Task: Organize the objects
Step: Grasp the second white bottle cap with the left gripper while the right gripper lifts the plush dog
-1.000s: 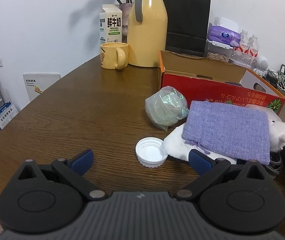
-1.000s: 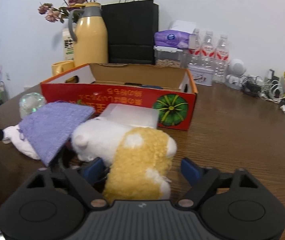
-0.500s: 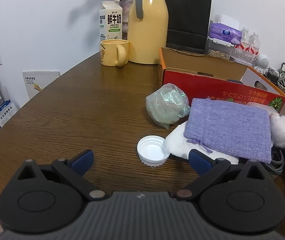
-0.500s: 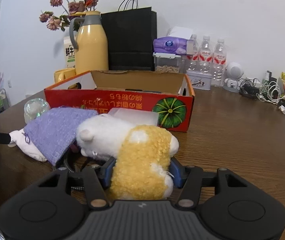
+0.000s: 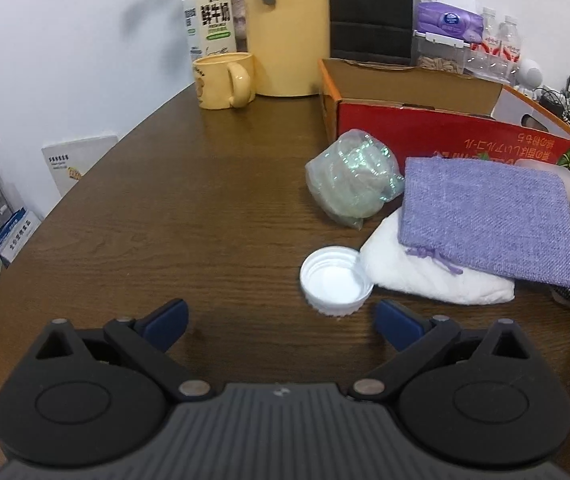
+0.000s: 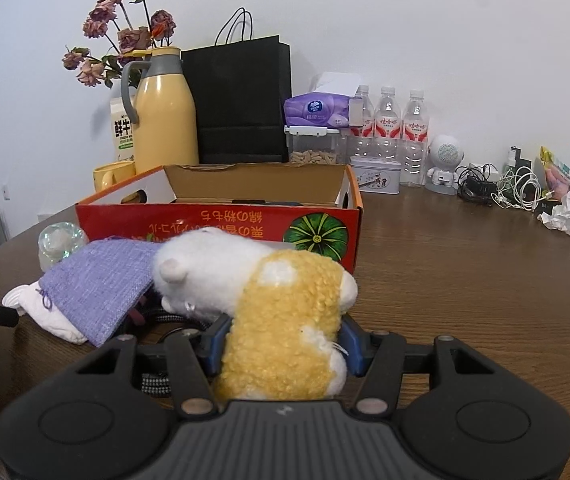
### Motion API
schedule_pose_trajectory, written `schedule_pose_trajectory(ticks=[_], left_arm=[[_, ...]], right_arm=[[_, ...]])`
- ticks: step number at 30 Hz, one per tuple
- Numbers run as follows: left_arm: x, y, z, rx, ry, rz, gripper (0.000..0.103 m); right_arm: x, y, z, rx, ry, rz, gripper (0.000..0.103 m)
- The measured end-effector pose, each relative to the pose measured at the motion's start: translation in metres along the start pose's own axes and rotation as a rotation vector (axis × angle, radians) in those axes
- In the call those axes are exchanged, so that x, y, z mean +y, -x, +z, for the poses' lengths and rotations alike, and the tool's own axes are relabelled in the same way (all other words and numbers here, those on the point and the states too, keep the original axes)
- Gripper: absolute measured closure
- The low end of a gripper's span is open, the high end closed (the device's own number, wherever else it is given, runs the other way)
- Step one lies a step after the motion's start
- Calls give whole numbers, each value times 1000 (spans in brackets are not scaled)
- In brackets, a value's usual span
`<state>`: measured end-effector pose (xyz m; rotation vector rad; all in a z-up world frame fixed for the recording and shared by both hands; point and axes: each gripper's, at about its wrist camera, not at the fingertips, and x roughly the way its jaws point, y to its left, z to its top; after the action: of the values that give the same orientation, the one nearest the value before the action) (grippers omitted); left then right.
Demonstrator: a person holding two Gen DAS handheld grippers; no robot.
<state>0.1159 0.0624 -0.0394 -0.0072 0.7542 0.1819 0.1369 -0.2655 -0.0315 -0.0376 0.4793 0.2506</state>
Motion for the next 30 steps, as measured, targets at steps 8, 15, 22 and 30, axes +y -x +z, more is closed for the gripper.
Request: schedule_pose_trajectory(ticks=[8,15,22,30], left_arm=[[-8,-10,10,-7,-6,-45,31],[-10,-2,8,-50,12,-105,62],[2,11,4,-78,72,-84,62],[6,33,20,-156,93,-87,62]], right_arm=[[-3,3,0,-12,-14,-4,49],[-3,2,0,-7,-15,-4,49],[-3,2,0,-3,-9,-8,49],[0,8,4,-19,6,4,49]])
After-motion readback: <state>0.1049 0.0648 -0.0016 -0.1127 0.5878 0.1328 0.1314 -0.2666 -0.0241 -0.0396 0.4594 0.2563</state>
